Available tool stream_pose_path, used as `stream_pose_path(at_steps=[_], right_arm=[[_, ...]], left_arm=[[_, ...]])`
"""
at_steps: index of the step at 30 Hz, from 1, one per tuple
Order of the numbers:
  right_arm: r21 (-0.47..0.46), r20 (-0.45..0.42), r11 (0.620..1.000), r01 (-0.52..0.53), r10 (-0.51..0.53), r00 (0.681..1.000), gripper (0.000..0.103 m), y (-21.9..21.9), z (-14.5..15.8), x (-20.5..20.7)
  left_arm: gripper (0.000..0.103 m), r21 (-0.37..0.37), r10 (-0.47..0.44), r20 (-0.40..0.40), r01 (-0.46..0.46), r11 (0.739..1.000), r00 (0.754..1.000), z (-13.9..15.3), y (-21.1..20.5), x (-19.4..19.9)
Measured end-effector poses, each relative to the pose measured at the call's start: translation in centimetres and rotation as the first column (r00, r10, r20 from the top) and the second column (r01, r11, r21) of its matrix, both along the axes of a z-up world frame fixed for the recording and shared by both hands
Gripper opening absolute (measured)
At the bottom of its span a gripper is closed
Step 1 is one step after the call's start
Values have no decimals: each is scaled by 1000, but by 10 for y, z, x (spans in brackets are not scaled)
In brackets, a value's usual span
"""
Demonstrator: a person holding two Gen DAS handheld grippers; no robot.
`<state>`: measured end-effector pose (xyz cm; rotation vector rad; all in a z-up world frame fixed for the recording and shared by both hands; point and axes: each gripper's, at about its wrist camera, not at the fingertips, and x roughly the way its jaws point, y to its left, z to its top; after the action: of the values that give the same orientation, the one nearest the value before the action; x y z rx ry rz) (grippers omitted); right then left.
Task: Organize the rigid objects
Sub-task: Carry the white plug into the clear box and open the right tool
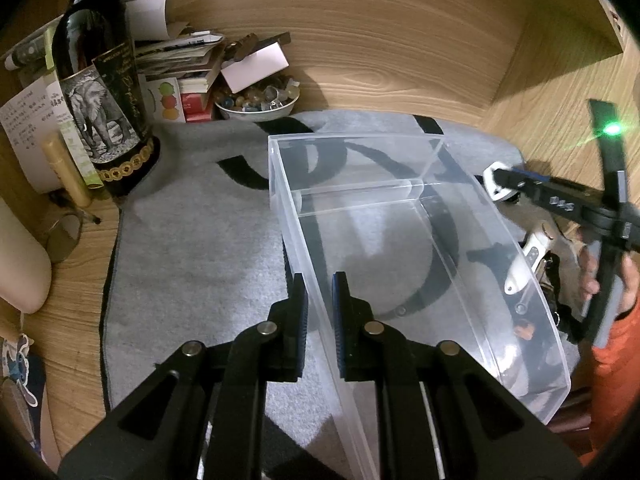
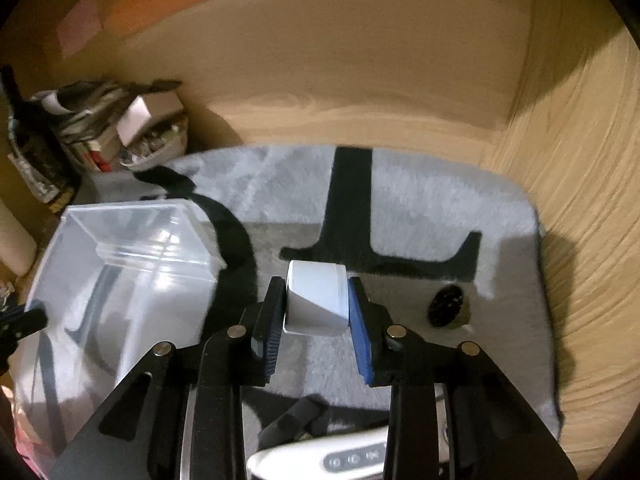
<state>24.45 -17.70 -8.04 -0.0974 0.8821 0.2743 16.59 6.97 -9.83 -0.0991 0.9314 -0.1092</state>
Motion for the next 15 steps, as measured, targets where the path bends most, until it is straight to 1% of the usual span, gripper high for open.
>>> stream_pose_path(at_steps=[5,7,11,15], right_arm=[[-10,89,999,-52,53,995,28,14,33,-23],[-14,112,997,-77,78,991,28,21,41,-27],[-15,137,990,-139,140,981,28,41,52,-40],[-18,138,981,-194,195,971,28,63,51,-48]], left_arm=[[12,13,0,2,0,1000,1000,1,-2,0],[12,21,1,4,-1,1000,1000,1,-3,-1],[12,34,-1,9,1,999,1000,1,-4,-1],[12,34,-1,13,1,999,1000,1,-4,0]])
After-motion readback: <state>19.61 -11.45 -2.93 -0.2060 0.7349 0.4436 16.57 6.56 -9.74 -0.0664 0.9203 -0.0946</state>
